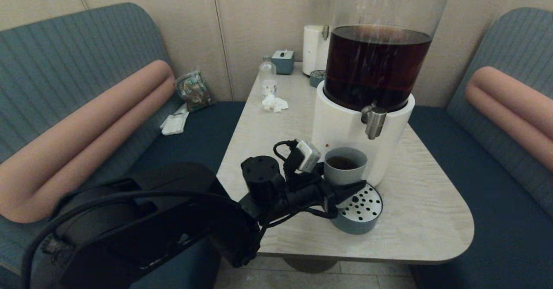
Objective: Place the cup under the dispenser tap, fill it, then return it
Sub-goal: Place the cup next to the water dispenser
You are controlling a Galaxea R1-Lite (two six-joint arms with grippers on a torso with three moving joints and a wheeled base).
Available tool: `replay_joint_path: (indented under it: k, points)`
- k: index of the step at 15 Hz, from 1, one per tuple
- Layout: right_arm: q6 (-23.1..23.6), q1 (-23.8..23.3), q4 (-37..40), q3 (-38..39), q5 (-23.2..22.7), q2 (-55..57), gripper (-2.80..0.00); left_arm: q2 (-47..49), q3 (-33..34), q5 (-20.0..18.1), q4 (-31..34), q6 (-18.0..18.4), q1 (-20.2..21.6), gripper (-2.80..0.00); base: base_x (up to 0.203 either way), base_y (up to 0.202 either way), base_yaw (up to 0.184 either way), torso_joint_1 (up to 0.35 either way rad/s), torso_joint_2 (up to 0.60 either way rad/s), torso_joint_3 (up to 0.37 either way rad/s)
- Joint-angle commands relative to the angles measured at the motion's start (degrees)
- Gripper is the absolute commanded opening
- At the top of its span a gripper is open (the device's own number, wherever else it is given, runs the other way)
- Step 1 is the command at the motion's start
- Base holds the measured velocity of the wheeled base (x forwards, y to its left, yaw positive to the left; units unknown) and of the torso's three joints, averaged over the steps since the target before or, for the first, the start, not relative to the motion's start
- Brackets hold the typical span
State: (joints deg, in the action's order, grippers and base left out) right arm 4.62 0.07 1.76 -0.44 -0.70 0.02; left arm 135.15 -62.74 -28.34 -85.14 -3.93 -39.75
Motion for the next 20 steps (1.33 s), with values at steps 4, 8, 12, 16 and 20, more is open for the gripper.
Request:
replay_joint_path:
  k: [4,8,12,16,20]
  points:
    - [0.04,0.01,0.0,0.0,0.0,-0.11,-2.8,-5.67,5.6,0.78,-1.69,-0.92,1.9,-2.8,0.0,0.0,0.0,0.0,0.0,0.0]
    - [0.04,0.01,0.0,0.0,-0.06,-0.11,-2.8,-7.36,7.36,0.96,-2.03,-1.03,4.82,-2.8,0.0,0.0,0.0,0.0,0.0,0.0]
    - [0.04,0.01,0.0,0.0,0.0,-0.11,-2.8,-7.57,7.29,0.86,-2.05,-1.11,10.66,-2.8,0.0,0.0,0.0,0.0,0.0,0.0]
    - [0.04,0.01,0.0,0.0,-0.09,-0.11,-2.8,-6.74,6.66,0.56,-2.05,-1.25,15.67,-2.8,0.0,0.0,0.0,0.0,0.0,0.0]
    - [0.04,0.01,0.0,0.0,0.0,-0.11,-2.8,-4.82,4.03,0.31,-2.05,-1.34,19.18,-2.8,0.0,0.0,0.0,0.0,0.0,0.0]
